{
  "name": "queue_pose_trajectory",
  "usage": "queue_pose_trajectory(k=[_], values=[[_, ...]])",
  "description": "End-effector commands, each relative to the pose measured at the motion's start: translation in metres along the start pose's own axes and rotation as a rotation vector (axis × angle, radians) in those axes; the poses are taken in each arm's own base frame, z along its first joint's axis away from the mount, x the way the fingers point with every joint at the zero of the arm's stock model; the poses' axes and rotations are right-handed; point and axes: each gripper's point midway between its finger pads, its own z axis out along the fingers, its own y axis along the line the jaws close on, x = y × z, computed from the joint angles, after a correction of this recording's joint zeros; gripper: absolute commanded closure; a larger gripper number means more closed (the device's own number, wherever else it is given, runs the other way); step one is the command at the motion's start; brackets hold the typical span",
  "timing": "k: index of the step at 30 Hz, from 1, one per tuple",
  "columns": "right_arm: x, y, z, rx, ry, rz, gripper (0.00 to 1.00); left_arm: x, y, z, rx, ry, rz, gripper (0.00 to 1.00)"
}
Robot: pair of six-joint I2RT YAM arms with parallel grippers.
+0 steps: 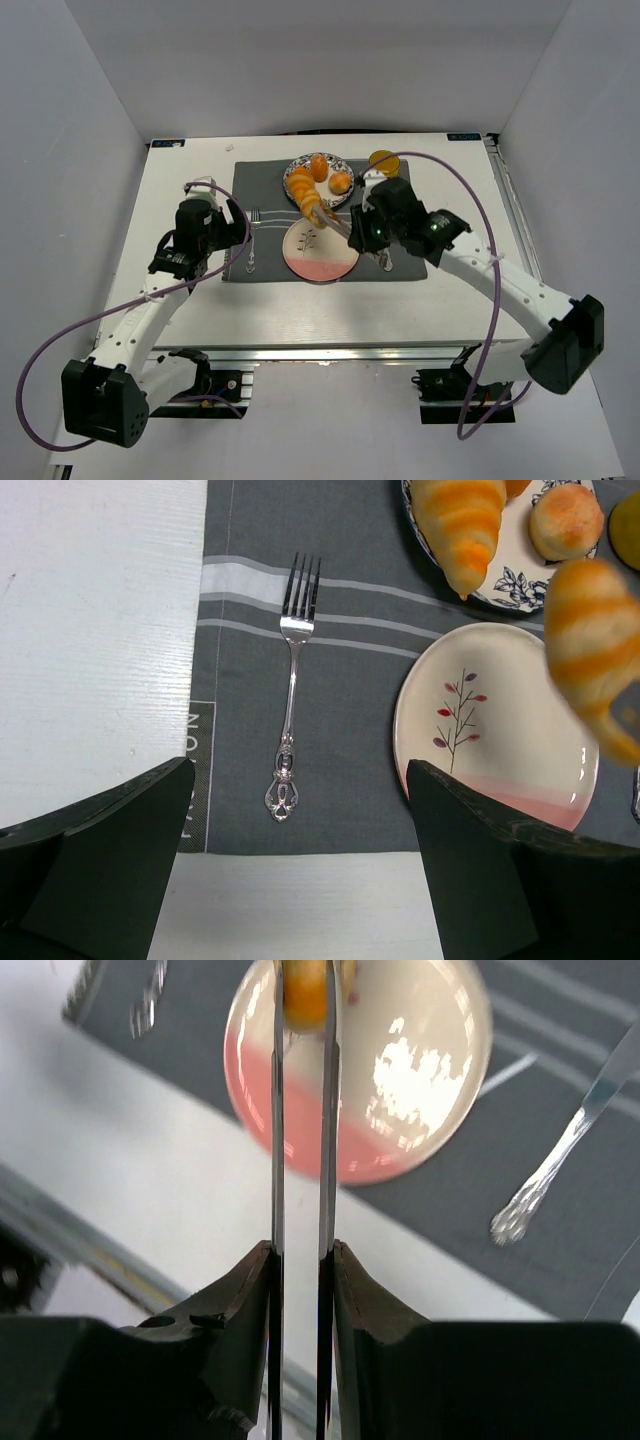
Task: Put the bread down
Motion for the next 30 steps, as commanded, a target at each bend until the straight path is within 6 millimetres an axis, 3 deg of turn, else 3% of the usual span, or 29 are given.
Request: queue_pose_trajectory(k=[1,4,8,19,25,30], values=[[0.009,0.012,-0.009,-0.053,-0.055,-0.047,0.82,-0.010,-0.004,0.000,0.015,-0.031,-0.004,0.02],[0.023,0.019,-0.011,-0.079,-0.062,-0.047,0.83,-0.011,-0.003,0.001,0.007,-0.036,-0.011,0.02],[0.051,0.009,-0.001,-0.046,-0.015,-0.031,0.83,-0.014,-0.004,-0.002,0.013,-0.057,-0.036,0.02],[0.069,0.003,0.019,-0.027,0.016,-0.050,0.81,-0.013,-0.005,-0.002,0.016,-0.051,-0.048,0.02],[0.068,0.000,0.015,-0.008,0.003,-0.052,0.68,-0.010,-0.005,-0.005,0.023,-0.053,-0.051,0.02],[0.070,-0.002,0.013,0.003,0.012,-0.048,0.67,-0.013,-0.005,-0.008,0.024,-0.068,-0.056,0.02]])
